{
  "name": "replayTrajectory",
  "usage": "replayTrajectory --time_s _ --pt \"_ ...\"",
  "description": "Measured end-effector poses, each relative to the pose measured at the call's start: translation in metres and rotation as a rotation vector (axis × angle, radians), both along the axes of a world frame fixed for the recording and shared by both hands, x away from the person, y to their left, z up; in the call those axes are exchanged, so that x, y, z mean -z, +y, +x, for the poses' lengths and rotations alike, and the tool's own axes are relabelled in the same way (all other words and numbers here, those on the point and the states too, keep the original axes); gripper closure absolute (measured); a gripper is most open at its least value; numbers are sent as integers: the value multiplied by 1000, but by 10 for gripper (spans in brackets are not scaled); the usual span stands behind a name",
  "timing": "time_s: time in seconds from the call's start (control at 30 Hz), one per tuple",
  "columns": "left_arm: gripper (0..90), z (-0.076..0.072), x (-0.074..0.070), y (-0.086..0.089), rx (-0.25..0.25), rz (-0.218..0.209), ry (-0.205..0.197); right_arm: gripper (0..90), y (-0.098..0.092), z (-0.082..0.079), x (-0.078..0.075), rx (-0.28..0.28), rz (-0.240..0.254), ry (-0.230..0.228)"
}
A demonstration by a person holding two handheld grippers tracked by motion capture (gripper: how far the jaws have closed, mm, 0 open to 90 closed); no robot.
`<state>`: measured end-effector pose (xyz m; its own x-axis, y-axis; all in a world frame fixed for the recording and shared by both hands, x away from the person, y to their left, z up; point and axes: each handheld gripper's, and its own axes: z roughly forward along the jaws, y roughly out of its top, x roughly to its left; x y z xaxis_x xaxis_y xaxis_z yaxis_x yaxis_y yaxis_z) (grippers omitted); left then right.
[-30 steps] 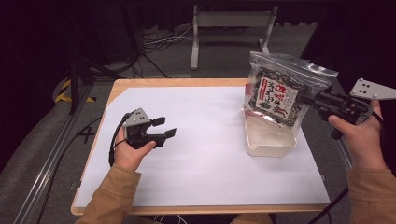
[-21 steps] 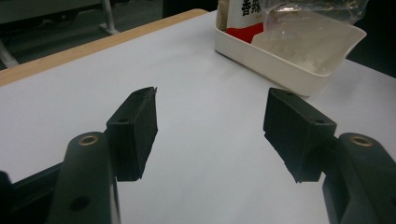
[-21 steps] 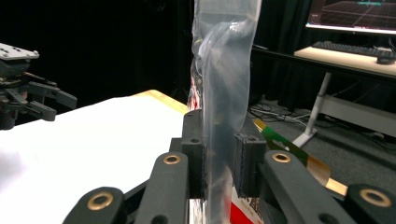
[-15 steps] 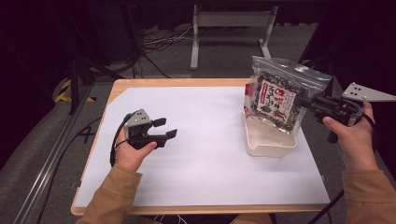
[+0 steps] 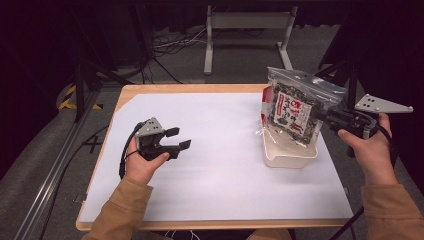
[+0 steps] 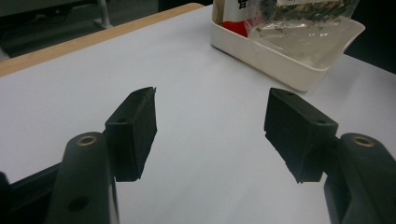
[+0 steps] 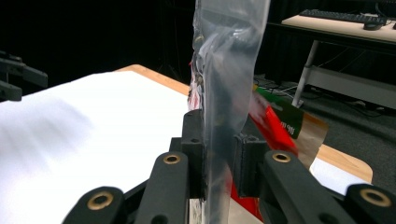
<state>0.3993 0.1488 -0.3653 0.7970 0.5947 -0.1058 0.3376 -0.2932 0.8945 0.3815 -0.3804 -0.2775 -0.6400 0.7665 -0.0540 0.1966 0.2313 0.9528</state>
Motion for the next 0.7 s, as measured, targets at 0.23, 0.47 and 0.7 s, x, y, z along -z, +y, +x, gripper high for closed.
replayTrajectory --time_s 0.23,0.47,0.7 --pt "348 0 0 0 -3 -1 3 771 2 0 7 6 -16 11" --pt "342 1 1 0 -2 -2 5 771 4 1 18 5 -37 35" --pt "338 1 1 0 -1 -3 6 770 3 0 28 7 -24 42"
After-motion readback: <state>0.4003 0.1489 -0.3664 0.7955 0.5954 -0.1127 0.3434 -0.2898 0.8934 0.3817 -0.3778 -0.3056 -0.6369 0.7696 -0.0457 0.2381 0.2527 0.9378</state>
